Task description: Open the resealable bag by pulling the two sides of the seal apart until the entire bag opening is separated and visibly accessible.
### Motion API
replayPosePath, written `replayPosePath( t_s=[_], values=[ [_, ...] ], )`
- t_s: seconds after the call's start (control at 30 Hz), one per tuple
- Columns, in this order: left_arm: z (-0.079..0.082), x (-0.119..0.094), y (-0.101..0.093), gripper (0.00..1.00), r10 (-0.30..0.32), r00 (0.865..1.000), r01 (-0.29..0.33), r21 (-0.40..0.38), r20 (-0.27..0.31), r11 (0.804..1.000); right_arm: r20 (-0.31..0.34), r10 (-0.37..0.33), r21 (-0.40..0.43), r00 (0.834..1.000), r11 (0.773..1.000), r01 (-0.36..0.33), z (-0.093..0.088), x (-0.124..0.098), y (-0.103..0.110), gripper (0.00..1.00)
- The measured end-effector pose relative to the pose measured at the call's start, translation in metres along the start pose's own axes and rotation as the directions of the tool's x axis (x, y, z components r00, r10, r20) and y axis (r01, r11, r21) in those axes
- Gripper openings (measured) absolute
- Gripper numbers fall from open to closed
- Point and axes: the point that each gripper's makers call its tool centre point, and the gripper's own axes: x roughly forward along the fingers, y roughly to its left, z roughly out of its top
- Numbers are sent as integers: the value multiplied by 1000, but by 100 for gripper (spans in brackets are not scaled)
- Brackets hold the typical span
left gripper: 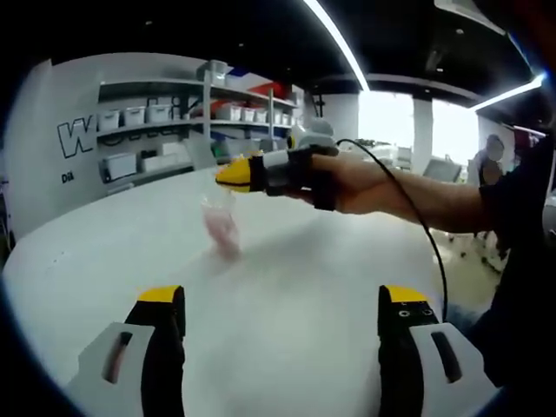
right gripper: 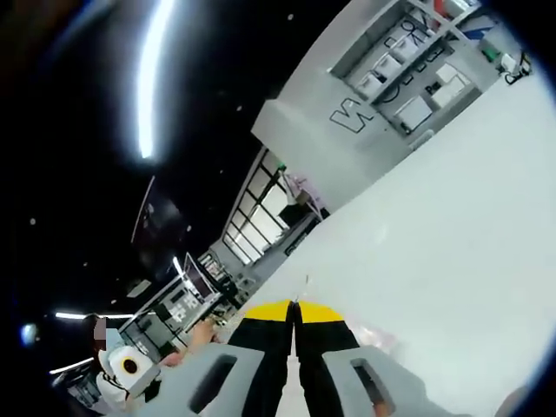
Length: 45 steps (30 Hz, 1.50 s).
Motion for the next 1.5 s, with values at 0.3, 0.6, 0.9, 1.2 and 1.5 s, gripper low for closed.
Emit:
replayPosePath(
  t_s=[0.3, 0.6, 0.9, 1.2, 1.5],
  values=[
    [1, 1, -1, 90, -1, 1000, 1, 0, 0, 1000, 6, -1, -52, 1000, 999, 2, -1, -2, -2, 0],
    [-1, -2, 0, 89, 6, 1000, -6, 3, -9, 1000, 9, 11, -62, 1000, 998, -10, -5, -3, 1, 0],
    [0, -3, -1, 88, 8, 1000, -8, 1, -7, 1000, 17, 13, -73, 1000, 997, -12, -3, -8, 4, 4],
    [4, -5, -5, 88, 11, 1000, -11, 9, -4, 1000, 30, 23, -73, 999, 997, -21, 0, -18, 11, 3],
    [11, -8, -13, 87, 12, 1000, -12, 17, 0, 1000, 36, 30, -92, 999, 995, -26, 1, -32, 21, 3]
  ],
)
